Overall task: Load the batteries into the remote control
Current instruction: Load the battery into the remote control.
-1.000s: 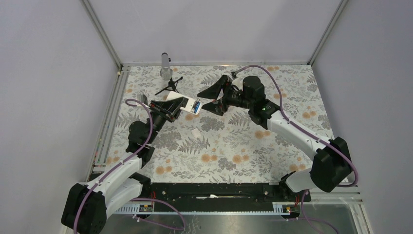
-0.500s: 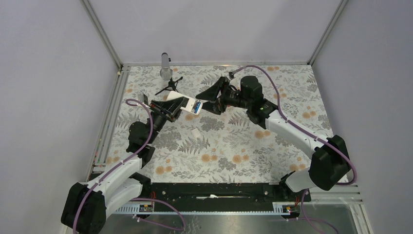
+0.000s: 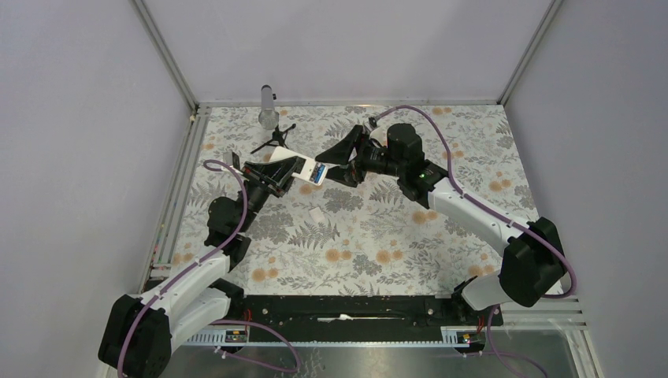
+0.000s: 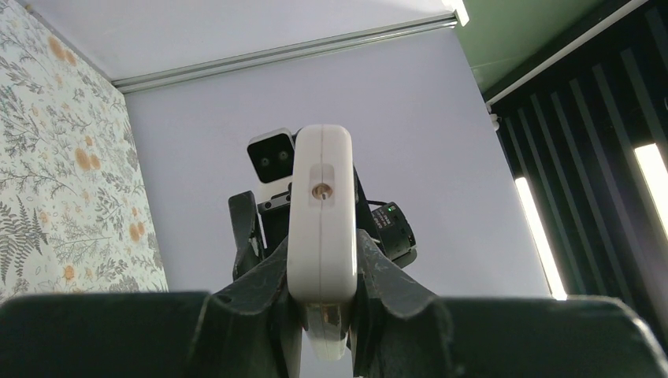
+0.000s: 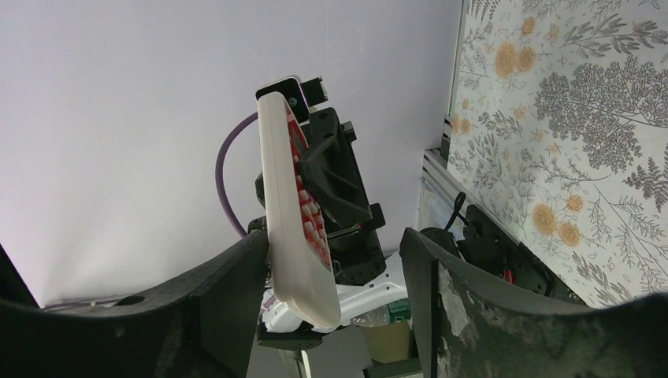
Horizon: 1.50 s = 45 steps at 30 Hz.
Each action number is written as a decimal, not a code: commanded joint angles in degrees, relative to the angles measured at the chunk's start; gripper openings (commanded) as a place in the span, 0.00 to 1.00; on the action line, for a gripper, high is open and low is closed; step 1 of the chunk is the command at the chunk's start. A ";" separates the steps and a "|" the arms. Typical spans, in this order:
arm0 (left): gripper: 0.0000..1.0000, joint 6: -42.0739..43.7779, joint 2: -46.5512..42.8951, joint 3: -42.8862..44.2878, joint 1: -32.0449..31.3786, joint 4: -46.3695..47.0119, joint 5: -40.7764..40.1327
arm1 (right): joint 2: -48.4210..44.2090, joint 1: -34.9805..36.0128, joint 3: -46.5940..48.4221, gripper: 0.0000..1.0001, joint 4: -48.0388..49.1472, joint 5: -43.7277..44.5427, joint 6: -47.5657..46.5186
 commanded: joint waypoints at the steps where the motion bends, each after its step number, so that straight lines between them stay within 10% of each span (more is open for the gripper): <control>1: 0.00 -0.62 -0.61 0.95 -0.20 5.23 -1.65 | -0.87 1.03 0.94 0.73 -0.39 0.42 -2.01; 15: 0.00 -0.34 -2.12 0.28 -0.24 4.08 -2.44 | -1.74 1.04 1.50 0.86 5.16 2.82 2.02; 45: 0.00 -1.13 -0.77 2.36 -0.38 4.93 -2.37 | -1.58 1.10 -2.92 0.53 14.12 -3.11 -0.94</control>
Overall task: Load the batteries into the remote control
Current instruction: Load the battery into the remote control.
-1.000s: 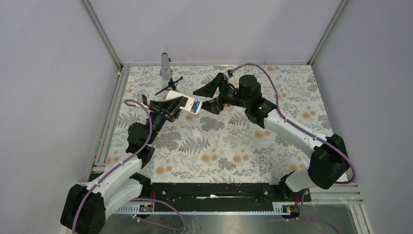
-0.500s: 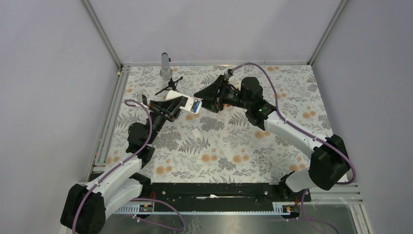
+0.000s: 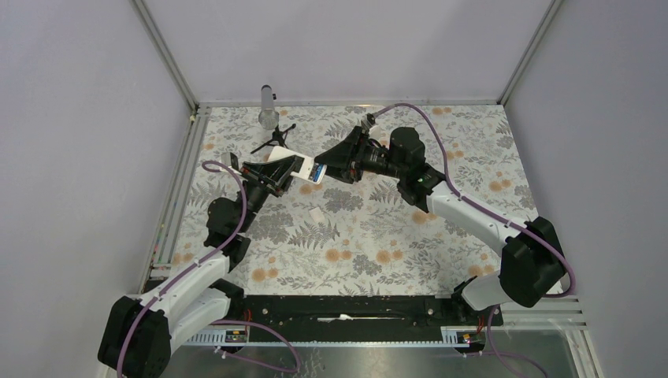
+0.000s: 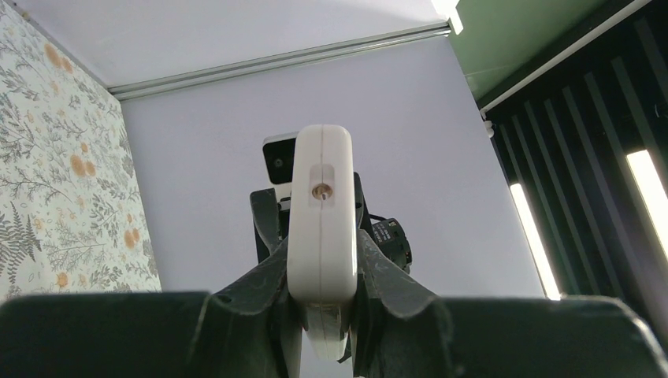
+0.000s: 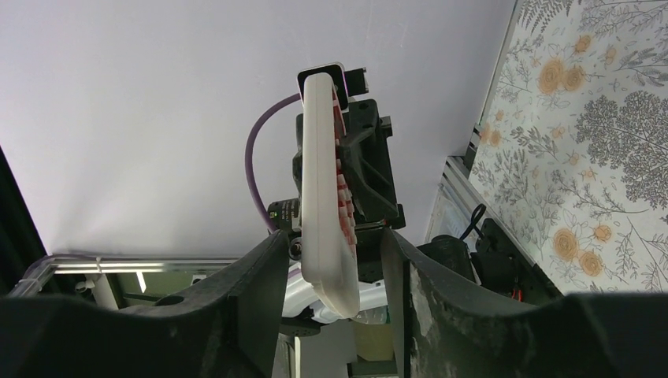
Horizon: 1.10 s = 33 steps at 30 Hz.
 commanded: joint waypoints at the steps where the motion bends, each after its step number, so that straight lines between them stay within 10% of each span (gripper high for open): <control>1: 0.00 -0.78 0.01 2.29 -0.33 5.06 -1.17 | -1.37 0.58 0.07 0.54 3.42 -1.53 -0.80; 23: 0.00 -0.52 2.47 3.00 -0.33 10.82 -1.86 | -0.97 2.04 -3.15 0.47 7.52 -1.98 1.48; 33: 0.00 -0.25 1.17 1.38 -0.33 8.51 -1.83 | -2.11 2.04 0.38 0.94 6.93 -2.14 -0.77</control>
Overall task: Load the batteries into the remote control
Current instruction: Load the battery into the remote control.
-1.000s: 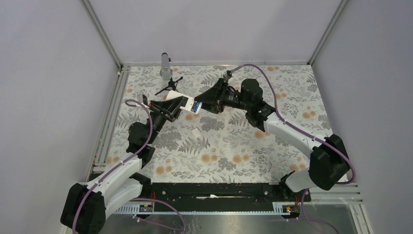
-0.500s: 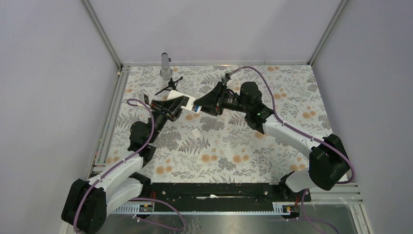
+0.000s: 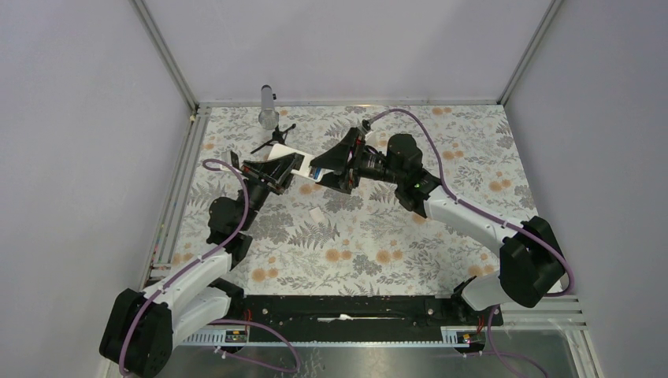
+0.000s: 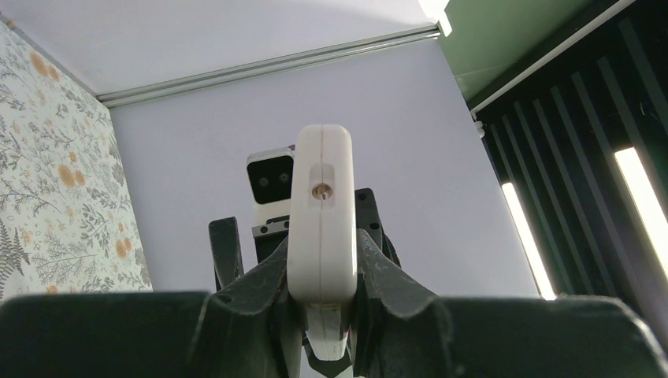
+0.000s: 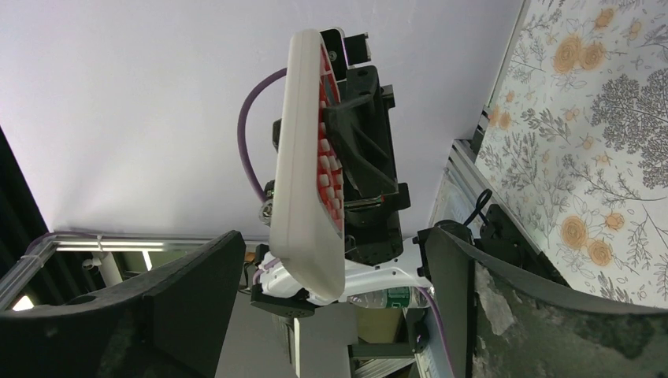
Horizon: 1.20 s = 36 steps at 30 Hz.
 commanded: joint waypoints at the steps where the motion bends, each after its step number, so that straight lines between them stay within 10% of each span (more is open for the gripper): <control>1: 0.00 0.05 -1.71 1.16 -0.27 4.11 -1.37 | -2.32 0.37 3.70 0.95 2.34 -0.85 -1.89; 36: 0.00 2.75 -0.08 1.26 -0.27 14.69 -1.33 | 0.95 0.32 0.54 0.52 6.02 -0.60 6.24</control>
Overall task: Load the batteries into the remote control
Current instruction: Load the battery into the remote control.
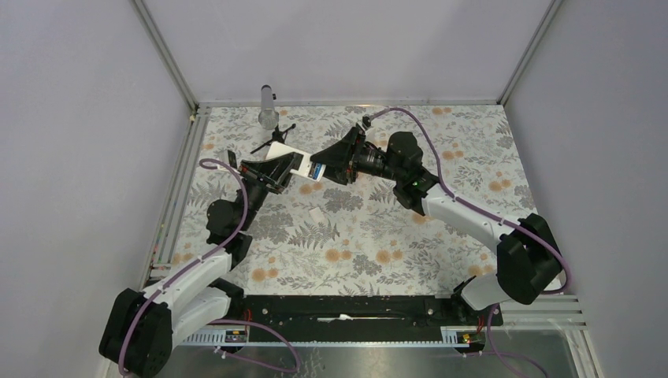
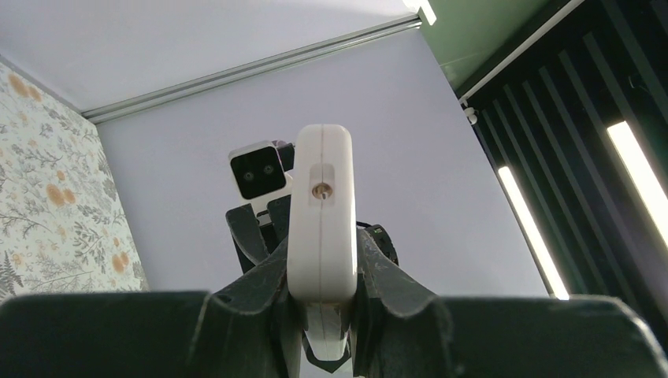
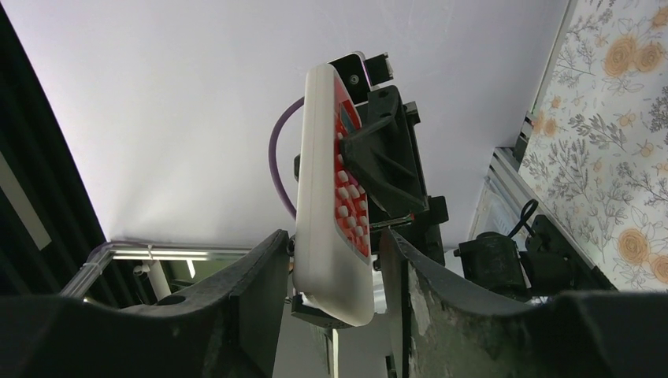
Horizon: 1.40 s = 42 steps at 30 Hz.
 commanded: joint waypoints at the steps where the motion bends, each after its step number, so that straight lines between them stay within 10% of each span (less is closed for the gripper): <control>1: 0.00 0.66 0.85 1.45 -0.25 12.94 -1.59 | -0.64 0.31 -1.29 0.51 2.89 -1.53 -0.67; 16: 0.00 1.64 2.73 3.86 -0.25 16.48 -1.45 | -0.12 0.78 -3.09 0.41 4.81 -1.40 0.51; 31: 0.00 -8.20 -1.42 6.74 -0.25 9.08 -4.51 | -3.24 0.83 1.20 0.34 -19.72 8.67 -30.48; 42: 0.00 -7.89 -4.45 7.65 -0.16 -0.83 -3.90 | -5.41 -0.38 6.20 0.73 -28.08 13.64 -31.48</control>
